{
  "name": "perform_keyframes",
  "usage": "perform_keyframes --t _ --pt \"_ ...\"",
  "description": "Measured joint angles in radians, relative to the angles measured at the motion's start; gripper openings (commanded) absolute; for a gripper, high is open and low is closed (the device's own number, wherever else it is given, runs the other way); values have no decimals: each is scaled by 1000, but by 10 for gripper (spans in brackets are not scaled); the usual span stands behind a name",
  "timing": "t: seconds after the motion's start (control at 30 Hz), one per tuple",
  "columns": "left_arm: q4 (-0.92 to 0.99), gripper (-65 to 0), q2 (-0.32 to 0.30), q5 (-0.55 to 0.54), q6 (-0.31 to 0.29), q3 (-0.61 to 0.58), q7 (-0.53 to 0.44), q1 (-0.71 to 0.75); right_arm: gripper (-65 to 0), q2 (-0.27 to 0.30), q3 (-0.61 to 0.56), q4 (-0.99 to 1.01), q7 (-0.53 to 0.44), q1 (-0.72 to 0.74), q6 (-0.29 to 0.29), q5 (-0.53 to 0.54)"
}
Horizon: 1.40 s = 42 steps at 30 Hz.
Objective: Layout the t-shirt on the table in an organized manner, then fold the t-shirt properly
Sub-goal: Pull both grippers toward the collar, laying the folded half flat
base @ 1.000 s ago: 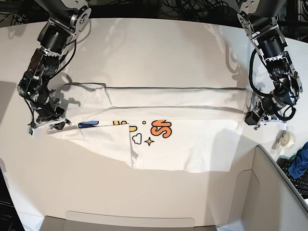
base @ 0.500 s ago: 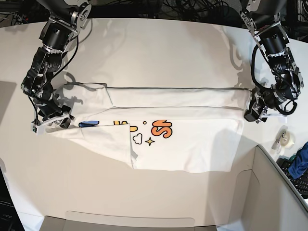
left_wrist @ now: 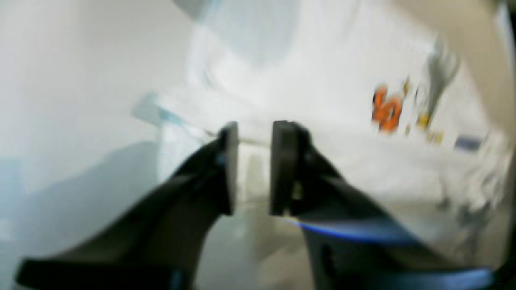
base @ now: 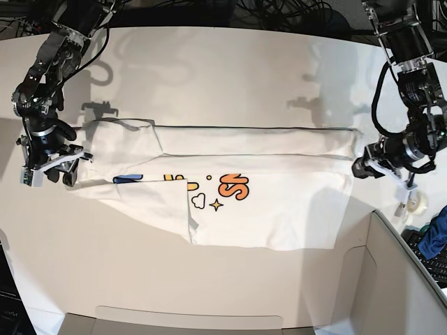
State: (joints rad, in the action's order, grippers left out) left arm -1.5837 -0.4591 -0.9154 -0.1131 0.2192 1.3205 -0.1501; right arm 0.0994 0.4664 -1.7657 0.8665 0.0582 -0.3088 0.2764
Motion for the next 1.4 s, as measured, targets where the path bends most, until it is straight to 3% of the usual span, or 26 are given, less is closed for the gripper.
perform_keyframes --t 0.07,0.17,0.3,0.4,0.6,0.8,1.13,1.4 --pt "-3 -614 -41 -11 0 -116 -21 8 -635 0 -48 -2 31 0 29 -96" --pt "-3 -617 -74 37 8 -272 -96 19 -650 -3 -120 -8 15 1 37 -240" --pt "2 -617 -76 248 8 -389 -166 37 -650 -5 -182 -7 19 1 43 -386" --pt "2 -615 -75 369 7 -454 -208 29 -650 -6 -192 -7 15 3 43 -378" --pt "1 -614 -73 434 7 -480 -225 60 -650 -3 -185 21 11 -8 51 -380" --pt "41 -614 -73 434 6 -480 -228 50 -650 0 -185 105 -18 -20 134 -382" --pt "236 -613 -80 405 -13 -472 -463 28 -650 4 -187 261 -126 -20 134 -379" --pt "242 -613 -81 406 -8 -466 -525 78 -650 31 -191 188 -138 -113 127 -371"
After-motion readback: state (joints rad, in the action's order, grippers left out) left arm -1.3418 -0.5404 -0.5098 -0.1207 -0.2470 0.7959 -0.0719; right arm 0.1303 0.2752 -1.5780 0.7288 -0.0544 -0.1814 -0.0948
